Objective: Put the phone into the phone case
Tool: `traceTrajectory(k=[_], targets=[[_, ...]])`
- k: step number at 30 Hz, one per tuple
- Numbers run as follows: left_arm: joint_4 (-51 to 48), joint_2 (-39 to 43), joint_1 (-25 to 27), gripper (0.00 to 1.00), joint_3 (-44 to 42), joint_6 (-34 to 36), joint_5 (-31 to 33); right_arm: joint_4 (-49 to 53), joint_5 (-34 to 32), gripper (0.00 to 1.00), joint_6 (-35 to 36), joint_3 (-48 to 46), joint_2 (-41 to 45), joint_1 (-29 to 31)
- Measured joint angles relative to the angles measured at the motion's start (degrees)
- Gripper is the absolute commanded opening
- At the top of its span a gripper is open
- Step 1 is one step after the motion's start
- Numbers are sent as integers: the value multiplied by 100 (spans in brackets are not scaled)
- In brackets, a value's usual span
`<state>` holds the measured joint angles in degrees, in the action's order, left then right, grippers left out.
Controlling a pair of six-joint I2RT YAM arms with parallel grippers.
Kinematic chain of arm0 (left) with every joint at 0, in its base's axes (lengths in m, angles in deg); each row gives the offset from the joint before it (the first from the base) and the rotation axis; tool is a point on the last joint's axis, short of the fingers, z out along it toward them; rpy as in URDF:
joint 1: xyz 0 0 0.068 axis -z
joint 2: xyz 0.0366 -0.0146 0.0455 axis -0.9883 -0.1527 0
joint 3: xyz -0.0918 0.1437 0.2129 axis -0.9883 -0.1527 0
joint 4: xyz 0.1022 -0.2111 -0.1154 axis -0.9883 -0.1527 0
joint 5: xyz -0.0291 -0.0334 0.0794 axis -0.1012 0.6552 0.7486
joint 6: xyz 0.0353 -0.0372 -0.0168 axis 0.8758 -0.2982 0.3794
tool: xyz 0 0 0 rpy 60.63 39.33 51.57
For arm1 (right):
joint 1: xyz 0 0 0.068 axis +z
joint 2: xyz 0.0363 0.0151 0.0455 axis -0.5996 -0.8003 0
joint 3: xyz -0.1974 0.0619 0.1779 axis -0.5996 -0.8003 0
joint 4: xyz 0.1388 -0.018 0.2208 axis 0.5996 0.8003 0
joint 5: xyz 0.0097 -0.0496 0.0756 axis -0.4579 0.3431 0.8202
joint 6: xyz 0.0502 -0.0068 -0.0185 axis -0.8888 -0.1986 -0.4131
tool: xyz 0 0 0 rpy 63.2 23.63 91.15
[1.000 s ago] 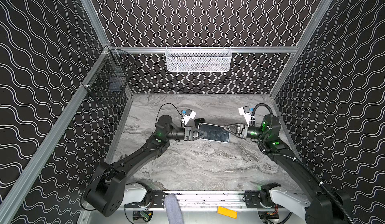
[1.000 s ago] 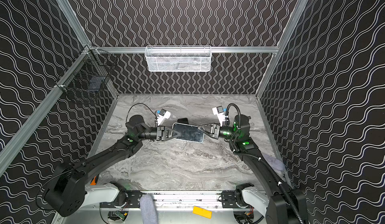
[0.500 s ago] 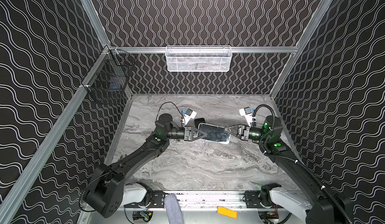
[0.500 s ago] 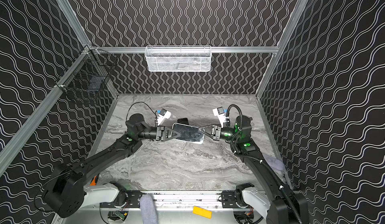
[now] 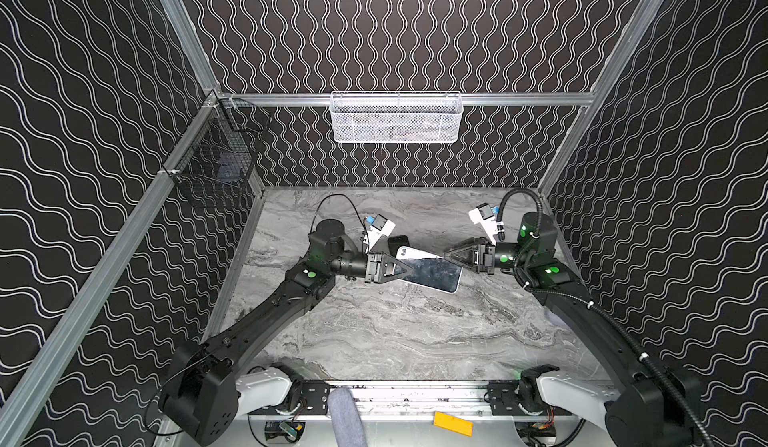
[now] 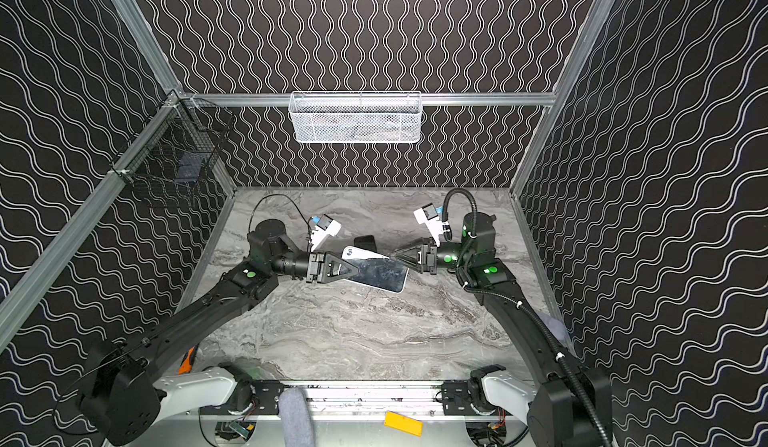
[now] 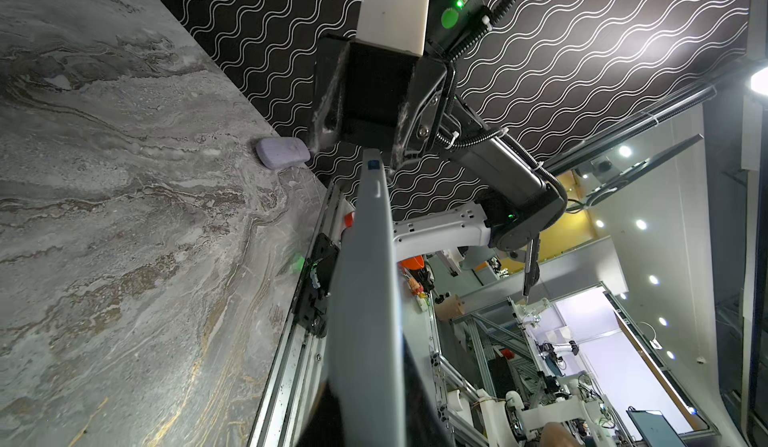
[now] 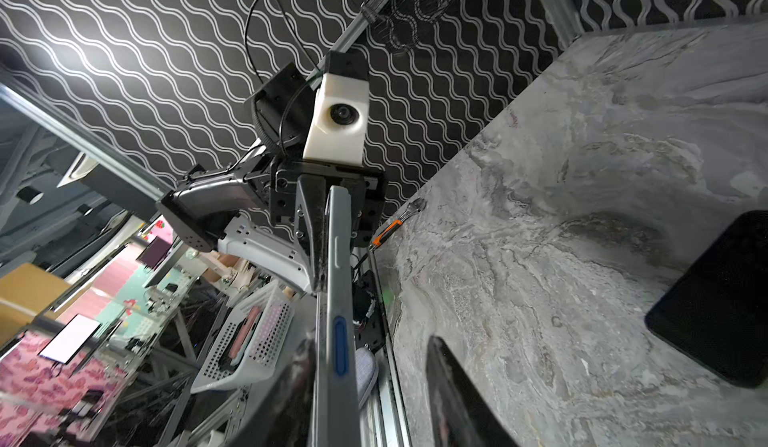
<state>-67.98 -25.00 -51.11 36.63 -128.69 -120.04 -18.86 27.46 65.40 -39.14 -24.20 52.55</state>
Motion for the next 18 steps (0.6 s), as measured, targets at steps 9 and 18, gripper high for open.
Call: traceTrajectory(k=[9,18], targets=[[-518,11,0,0,131,396,-214,866,299,42,791,787,-518,774],[-824,-44,17,0,157,437,-457,1335,273,32,1202,887,-769,1126]])
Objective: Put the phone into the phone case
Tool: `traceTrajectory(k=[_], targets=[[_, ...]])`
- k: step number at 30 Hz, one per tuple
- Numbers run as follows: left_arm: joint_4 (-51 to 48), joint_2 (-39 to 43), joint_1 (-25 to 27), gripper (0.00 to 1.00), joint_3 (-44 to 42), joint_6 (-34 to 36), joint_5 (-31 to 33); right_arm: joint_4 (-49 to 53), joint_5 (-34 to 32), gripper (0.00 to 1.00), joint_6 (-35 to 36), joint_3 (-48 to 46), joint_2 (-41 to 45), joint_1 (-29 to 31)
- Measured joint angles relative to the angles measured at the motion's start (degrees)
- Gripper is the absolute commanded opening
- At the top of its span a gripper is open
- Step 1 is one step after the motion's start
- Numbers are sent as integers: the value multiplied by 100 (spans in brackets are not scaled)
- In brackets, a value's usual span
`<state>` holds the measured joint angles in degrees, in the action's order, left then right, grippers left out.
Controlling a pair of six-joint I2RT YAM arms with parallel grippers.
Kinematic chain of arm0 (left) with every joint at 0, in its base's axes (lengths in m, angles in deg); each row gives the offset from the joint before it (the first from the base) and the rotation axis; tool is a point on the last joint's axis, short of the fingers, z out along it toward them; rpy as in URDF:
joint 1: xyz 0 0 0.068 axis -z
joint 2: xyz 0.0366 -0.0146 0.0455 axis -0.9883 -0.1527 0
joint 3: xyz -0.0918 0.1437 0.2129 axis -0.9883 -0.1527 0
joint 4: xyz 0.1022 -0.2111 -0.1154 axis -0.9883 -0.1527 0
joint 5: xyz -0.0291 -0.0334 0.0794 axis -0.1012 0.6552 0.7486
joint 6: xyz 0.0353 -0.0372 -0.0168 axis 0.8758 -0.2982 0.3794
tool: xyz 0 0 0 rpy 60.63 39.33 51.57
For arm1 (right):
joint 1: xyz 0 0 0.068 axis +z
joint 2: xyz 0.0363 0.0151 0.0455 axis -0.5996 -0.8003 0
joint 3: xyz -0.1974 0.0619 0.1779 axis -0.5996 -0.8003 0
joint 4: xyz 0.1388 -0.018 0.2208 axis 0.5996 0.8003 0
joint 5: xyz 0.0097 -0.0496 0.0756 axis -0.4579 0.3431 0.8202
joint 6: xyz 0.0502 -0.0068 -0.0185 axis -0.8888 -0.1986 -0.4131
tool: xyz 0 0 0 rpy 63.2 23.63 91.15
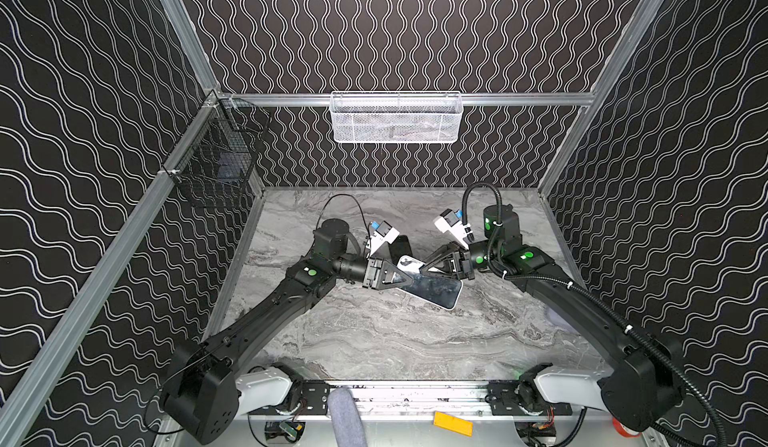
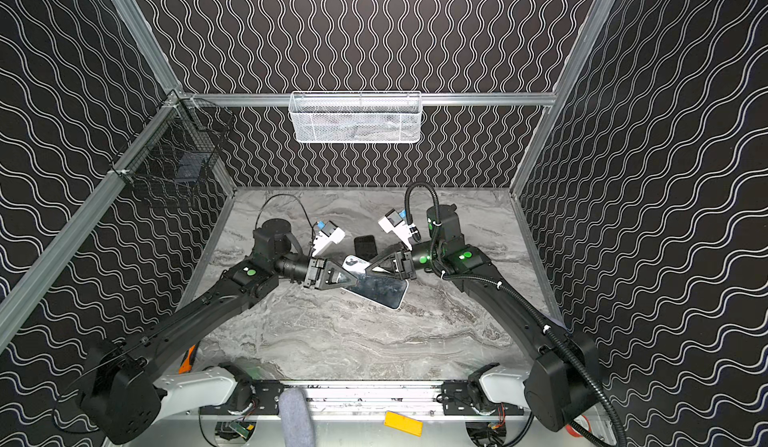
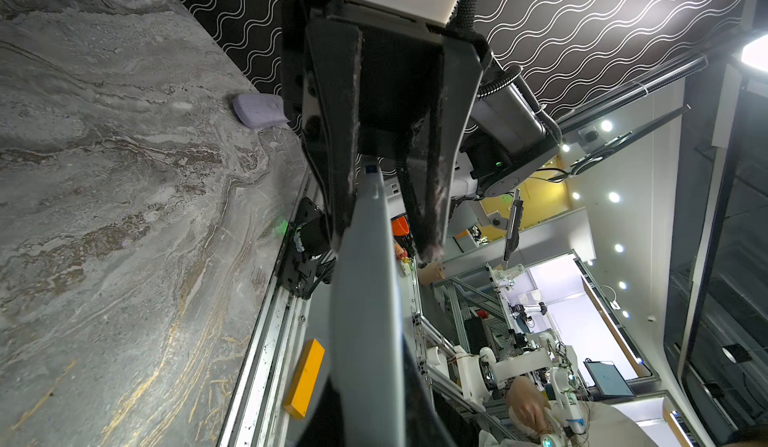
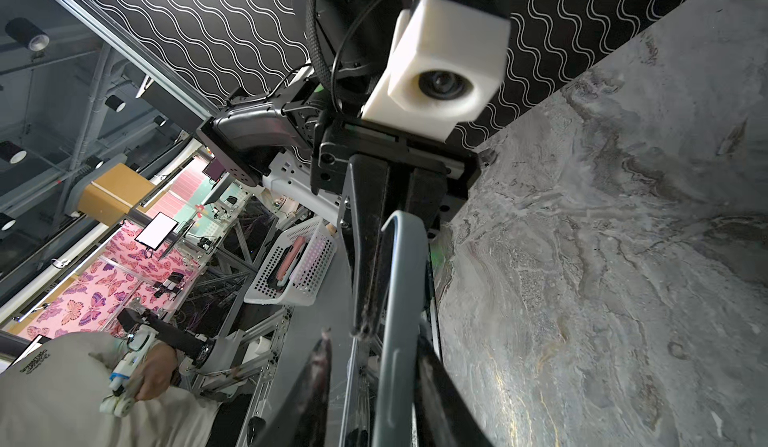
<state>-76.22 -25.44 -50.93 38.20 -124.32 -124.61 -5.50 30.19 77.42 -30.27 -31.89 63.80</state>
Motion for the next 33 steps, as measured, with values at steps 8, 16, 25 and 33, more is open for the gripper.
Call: traceTrajectory(k=[8,16,25,33], targets=[[-153,-28,7,0,90,105,0,219,-28,14,131,-61,-31,52],[-216,-101,7,0,90,284,31,284,-105,0,-63,-149,-15,52],[-463,-28,-13,63,330,463,627,330,-269,0,-111,-153,-90,33],[-640,332,-299,99,221,623,1558,-302,-815,0,-1064,-739,376,-721]])
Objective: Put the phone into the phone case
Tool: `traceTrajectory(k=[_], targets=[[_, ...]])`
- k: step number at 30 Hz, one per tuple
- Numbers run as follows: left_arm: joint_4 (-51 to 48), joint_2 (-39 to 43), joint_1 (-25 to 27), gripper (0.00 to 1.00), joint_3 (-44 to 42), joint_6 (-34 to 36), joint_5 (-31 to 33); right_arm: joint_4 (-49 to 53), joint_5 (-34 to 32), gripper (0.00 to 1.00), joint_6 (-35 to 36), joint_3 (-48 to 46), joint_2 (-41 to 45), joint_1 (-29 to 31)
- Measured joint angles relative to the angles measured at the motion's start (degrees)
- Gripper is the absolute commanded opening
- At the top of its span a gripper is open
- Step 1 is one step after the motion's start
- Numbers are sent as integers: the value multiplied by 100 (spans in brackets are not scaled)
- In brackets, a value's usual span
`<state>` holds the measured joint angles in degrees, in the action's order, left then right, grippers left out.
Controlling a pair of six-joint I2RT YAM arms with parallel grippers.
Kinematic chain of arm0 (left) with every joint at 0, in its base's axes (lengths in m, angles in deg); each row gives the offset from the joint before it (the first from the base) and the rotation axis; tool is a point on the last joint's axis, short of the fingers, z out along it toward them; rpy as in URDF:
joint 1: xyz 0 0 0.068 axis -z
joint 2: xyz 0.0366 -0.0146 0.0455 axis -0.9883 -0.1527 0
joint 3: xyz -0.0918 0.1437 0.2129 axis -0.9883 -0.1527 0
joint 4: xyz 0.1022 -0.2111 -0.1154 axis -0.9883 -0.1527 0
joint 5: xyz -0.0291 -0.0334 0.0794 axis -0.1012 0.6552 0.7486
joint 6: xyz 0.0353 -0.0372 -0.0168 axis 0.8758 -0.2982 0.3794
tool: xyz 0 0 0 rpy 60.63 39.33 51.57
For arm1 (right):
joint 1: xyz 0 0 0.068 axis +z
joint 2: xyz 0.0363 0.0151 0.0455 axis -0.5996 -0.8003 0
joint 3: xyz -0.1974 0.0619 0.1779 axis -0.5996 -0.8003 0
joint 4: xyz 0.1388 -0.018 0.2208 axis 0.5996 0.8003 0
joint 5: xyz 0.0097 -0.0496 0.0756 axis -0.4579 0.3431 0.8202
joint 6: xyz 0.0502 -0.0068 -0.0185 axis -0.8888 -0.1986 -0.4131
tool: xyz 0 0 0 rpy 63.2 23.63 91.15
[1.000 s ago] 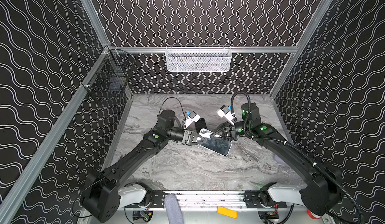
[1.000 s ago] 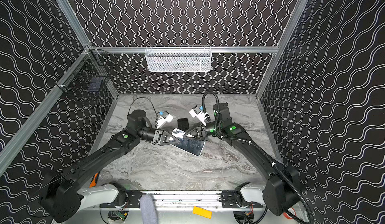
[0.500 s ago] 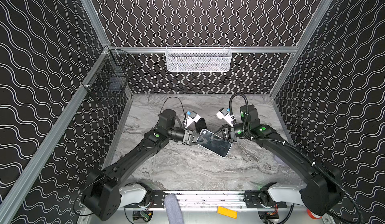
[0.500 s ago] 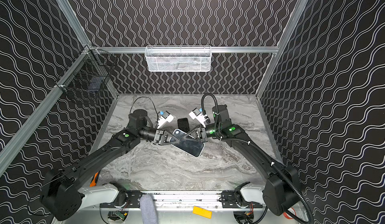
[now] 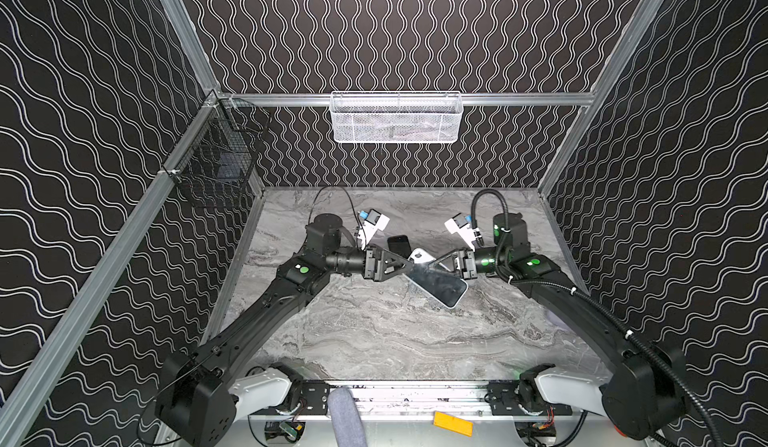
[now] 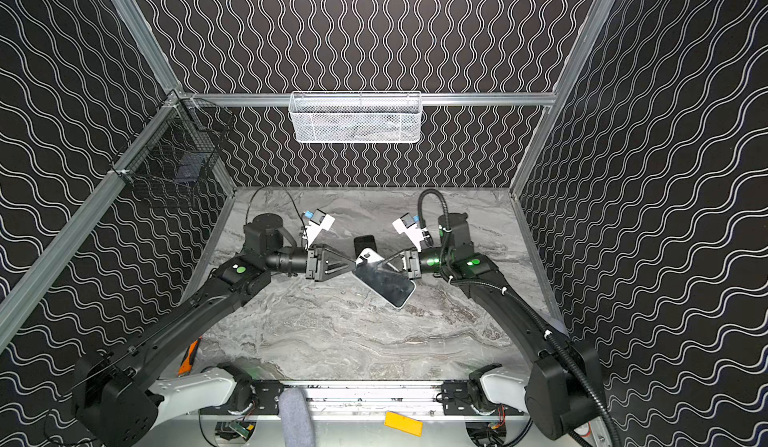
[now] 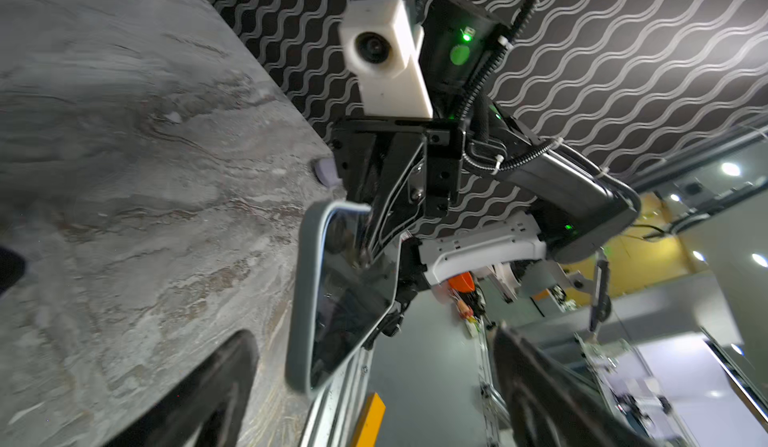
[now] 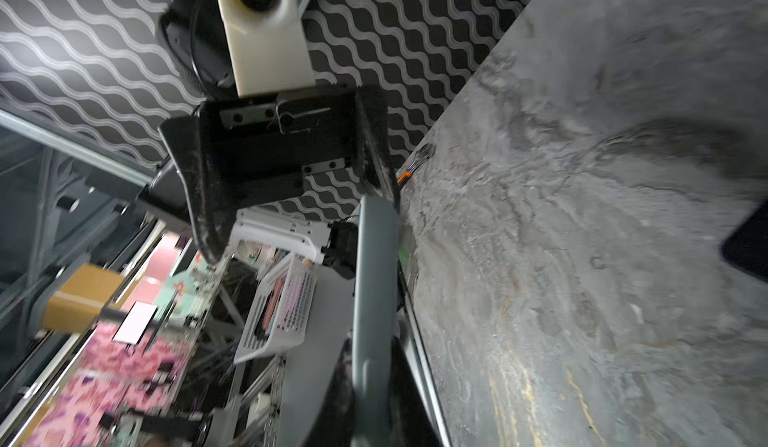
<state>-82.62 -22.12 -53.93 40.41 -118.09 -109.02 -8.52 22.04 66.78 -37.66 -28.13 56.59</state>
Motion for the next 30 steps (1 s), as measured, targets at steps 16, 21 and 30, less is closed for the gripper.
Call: traceTrajectory(k=[16,21,30], targets=[[-997,1838,-291,98,-374,590,3954,-92,-3696,0,-691,205,-946,-326],[-1174,1996,-291,98,-448,817,4680,-170,-4483,0,-651,339,-1919,-328],[-1314,1965,-295,98,-562,903,4883,-811,-5097,0,-962,861,-3331,-326]])
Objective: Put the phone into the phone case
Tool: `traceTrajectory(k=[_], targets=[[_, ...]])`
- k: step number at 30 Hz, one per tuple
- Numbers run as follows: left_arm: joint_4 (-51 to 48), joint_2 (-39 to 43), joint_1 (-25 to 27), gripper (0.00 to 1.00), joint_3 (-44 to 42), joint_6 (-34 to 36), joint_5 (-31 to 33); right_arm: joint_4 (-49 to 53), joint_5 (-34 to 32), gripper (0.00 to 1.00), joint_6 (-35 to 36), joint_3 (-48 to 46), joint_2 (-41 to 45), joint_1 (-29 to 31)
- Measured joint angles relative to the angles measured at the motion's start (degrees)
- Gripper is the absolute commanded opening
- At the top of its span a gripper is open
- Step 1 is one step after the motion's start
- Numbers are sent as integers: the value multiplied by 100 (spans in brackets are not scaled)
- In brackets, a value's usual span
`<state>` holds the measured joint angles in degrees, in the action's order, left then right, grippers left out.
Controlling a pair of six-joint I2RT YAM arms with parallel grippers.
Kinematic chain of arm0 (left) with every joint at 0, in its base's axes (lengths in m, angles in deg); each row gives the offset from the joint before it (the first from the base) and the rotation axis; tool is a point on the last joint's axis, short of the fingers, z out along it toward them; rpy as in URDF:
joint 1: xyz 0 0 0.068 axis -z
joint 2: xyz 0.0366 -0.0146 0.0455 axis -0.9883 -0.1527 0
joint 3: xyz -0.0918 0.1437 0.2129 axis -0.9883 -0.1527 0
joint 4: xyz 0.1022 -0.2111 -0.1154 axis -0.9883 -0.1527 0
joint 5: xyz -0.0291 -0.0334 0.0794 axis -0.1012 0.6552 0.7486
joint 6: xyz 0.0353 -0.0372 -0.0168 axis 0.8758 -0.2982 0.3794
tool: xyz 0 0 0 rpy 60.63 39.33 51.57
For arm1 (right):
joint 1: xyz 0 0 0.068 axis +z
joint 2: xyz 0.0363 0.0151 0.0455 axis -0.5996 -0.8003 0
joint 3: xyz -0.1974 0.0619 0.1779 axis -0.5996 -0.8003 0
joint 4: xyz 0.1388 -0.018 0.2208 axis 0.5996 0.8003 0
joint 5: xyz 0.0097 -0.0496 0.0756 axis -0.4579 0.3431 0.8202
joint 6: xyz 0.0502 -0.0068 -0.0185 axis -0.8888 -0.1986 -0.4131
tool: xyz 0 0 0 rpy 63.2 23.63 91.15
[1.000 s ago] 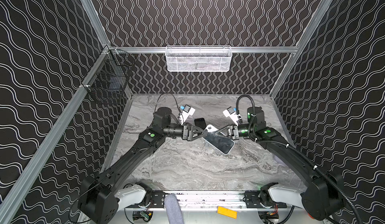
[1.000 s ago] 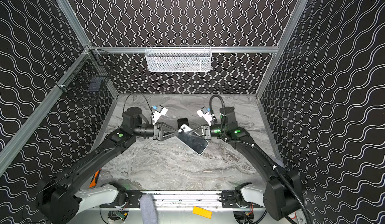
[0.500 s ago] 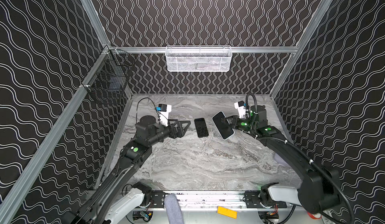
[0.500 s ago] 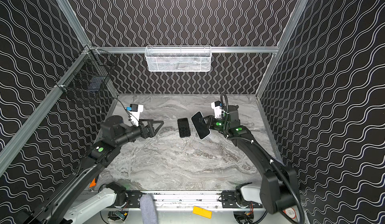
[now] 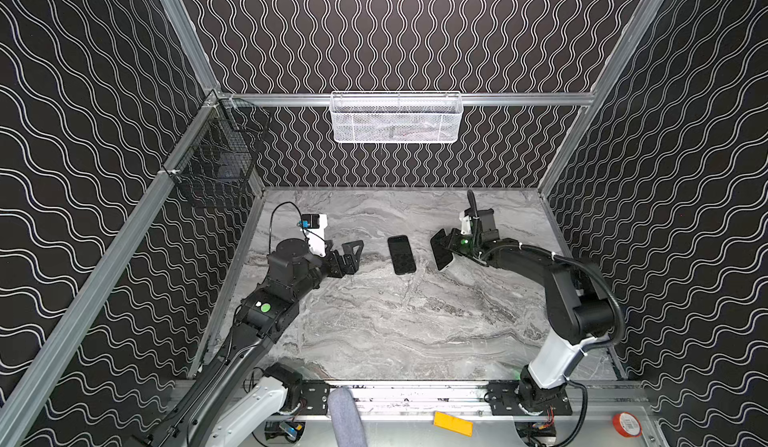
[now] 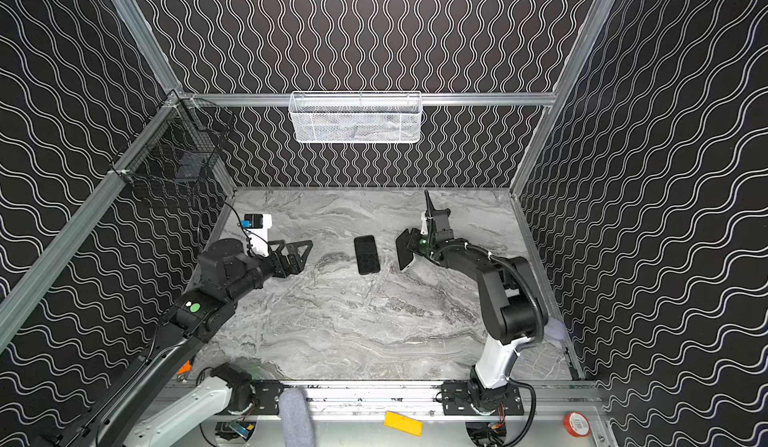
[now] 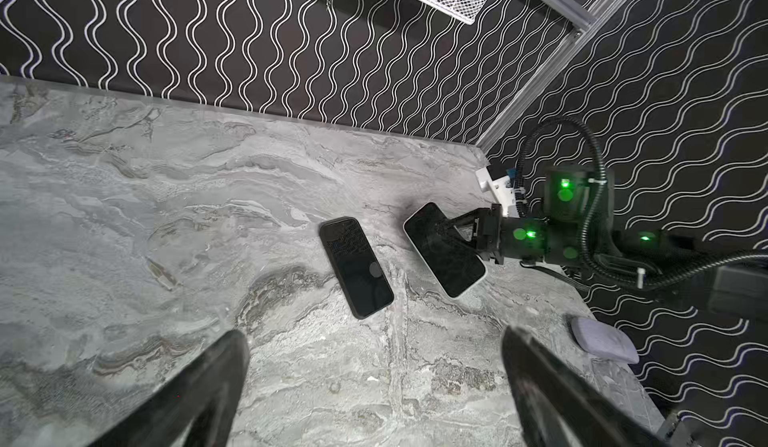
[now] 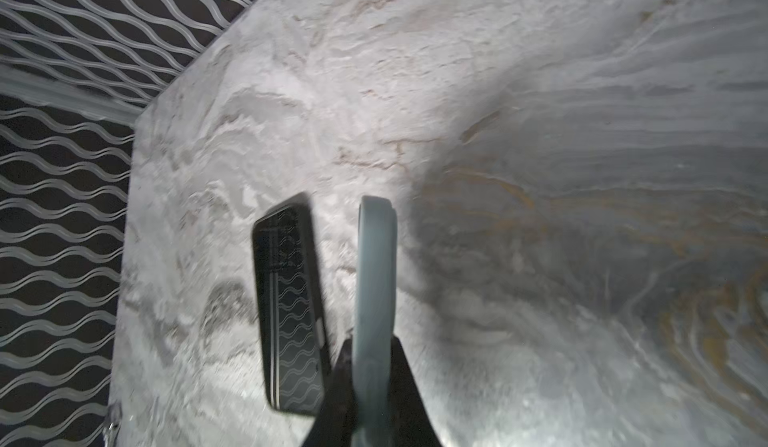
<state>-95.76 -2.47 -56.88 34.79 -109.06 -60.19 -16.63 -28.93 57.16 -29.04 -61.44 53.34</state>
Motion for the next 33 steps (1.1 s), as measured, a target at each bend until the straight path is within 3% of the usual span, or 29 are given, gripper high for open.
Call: traceTrajectory(k=[18,33], targets=[[28,-33,-2,98,-66,111,15,-1036,-343,1,-376,345,-916,232],[31,-44,-4,98,-74,111,15,-1528,-514,18,-605,9,-911,415]])
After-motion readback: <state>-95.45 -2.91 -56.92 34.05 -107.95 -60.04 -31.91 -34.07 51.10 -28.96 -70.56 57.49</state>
